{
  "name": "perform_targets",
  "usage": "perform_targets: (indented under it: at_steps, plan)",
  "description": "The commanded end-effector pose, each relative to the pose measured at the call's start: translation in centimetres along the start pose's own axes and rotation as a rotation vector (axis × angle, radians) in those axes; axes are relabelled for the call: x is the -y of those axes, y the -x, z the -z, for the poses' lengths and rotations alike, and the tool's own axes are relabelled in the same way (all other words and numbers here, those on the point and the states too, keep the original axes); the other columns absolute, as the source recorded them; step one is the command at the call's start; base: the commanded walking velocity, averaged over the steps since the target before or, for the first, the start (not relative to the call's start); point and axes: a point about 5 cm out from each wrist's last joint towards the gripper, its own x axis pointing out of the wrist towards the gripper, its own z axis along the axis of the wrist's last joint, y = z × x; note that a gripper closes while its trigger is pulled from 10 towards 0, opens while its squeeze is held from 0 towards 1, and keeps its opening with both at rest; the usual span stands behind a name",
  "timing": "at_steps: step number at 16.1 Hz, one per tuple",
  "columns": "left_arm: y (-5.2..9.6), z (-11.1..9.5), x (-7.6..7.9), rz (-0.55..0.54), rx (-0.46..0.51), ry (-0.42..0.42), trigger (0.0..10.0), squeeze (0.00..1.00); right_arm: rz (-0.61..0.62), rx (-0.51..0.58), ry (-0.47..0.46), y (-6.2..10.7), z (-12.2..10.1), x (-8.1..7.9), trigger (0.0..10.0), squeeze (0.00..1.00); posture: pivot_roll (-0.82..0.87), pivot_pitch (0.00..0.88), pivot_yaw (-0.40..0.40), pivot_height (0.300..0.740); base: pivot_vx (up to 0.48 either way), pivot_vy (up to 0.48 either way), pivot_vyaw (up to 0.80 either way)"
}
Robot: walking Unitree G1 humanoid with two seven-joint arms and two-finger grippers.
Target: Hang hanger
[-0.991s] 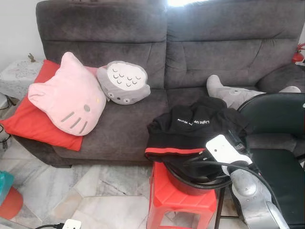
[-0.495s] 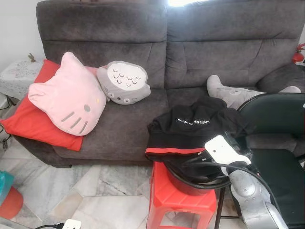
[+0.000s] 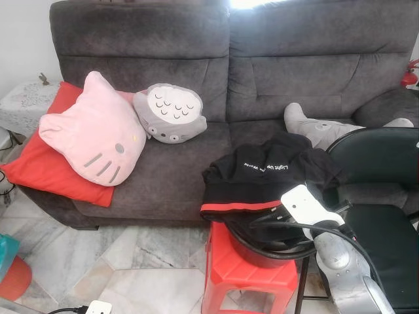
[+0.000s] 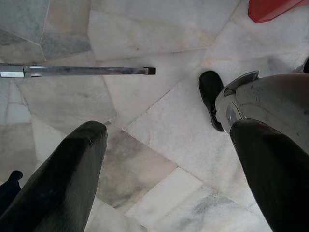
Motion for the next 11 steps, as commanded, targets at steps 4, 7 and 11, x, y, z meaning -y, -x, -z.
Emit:
perform_targets:
  at_steps: [4, 7, 11]
  plan:
    - [0.1, 0.3, -0.2, -0.007, -0.016, 0.004, 10.0, 0.0, 0.024, 0.005, -0.018, -0.2, -0.3, 0.1, 0.0, 0.0, -0.07, 0.0, 0.024, 0.74, 0.0, 0.0, 0.0]
    - [0.1, 0.4, -0.3, -0.009, -0.018, -0.002, 10.0, 0.0, 0.159, 0.027, -0.075, -0.5, -0.9, 2.1, 0.0, 0.0, -0.07, 0.0, 0.031, 0.74, 0.0, 0.0, 0.0]
    - [0.1, 0.4, -0.4, -0.01, -0.02, -0.016, 10.0, 0.0, 0.316, 0.102, -0.115, -0.8, -2.8, 5.1, 0.0, 0.0, -0.08, 0.0, 0.041, 0.74, 0.0, 0.0, 0.0]
